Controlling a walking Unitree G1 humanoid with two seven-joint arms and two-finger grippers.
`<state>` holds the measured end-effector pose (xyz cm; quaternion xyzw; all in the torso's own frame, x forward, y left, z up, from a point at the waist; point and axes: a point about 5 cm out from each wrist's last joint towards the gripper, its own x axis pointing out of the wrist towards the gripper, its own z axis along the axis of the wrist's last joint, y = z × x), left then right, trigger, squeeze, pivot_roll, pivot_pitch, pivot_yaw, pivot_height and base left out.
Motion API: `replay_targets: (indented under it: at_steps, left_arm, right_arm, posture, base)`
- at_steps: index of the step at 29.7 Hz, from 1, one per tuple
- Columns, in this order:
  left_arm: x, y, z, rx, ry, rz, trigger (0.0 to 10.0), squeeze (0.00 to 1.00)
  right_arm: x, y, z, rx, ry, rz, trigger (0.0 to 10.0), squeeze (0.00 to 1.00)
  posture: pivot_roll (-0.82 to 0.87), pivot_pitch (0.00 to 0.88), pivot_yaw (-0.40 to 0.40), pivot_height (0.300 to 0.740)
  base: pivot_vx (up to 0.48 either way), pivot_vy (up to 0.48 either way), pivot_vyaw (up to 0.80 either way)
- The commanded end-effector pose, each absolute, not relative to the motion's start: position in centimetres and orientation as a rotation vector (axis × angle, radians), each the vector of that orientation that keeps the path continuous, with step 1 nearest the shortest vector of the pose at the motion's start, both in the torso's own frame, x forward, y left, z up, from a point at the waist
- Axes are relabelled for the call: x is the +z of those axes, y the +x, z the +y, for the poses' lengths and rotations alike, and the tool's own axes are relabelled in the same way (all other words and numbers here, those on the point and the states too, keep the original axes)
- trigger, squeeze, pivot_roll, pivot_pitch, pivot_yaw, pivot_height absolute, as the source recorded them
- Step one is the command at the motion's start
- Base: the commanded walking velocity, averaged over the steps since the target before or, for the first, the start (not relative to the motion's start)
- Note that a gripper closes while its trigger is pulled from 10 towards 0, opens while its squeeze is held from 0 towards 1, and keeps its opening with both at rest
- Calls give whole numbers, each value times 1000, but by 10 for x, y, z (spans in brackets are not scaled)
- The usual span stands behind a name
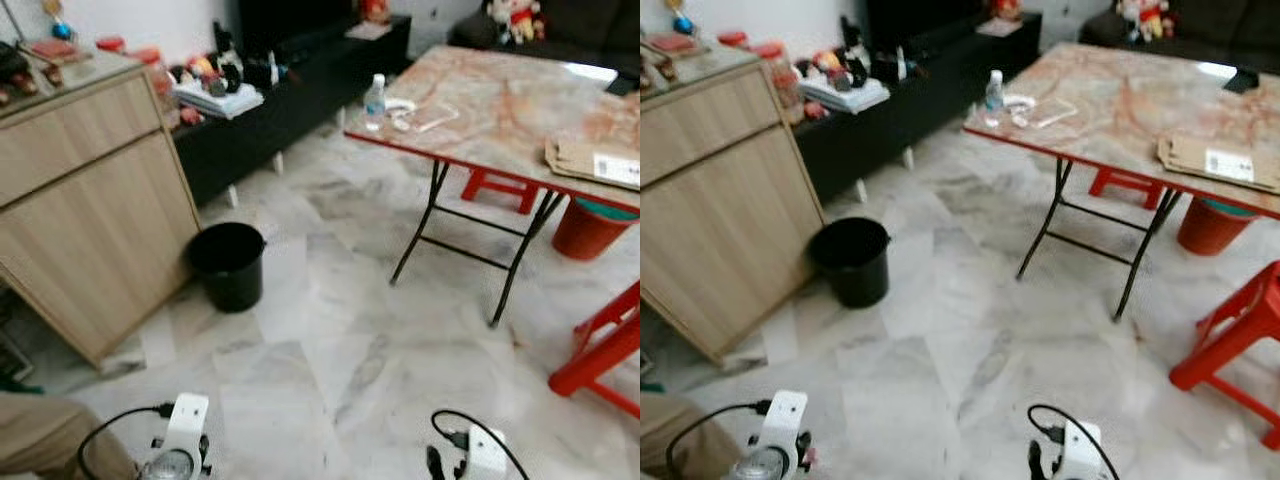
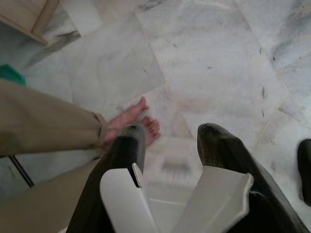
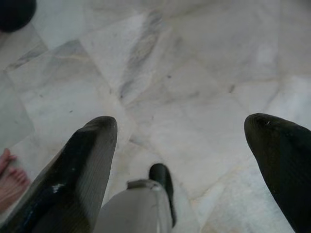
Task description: Picking trash to rubbish bin
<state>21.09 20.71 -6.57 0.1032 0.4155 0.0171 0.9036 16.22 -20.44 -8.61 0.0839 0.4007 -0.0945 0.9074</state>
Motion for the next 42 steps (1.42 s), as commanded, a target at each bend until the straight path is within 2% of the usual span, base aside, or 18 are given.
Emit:
replay_targets:
  at_steps: [1,12,17,32,42]
  left_arm:
    - [-68,208,204,16,220,881,10000,0]
    - [-67,212,200,2,240,879,10000,0]
    - [-67,211,202,3,247,882,10000,0]
    - [-67,210,203,-4,260,881,10000,0]
    - [-67,210,208,4,274,880,10000,0]
  right_arm:
    - [-85,166,-205,-210,189,819,10000,0]
    - [-84,170,-205,-241,211,824,10000,0]
    - [-84,168,-205,-258,220,820,10000,0]
    - [-88,161,-204,-262,219,833,10000,0]
    - [-86,166,-198,-268,236,810,10000,0]
  posture:
    - [-140,6,3,740]
    - [-133,24,7,740]
    - [-129,30,11,740]
    - [-126,47,19,740]
    - [-112,53,24,740]
  base:
    - [0,0,0]
    - [223,0,0]
    - [343,0,-739]
    - [457,0,0]
    - [480,0,433]
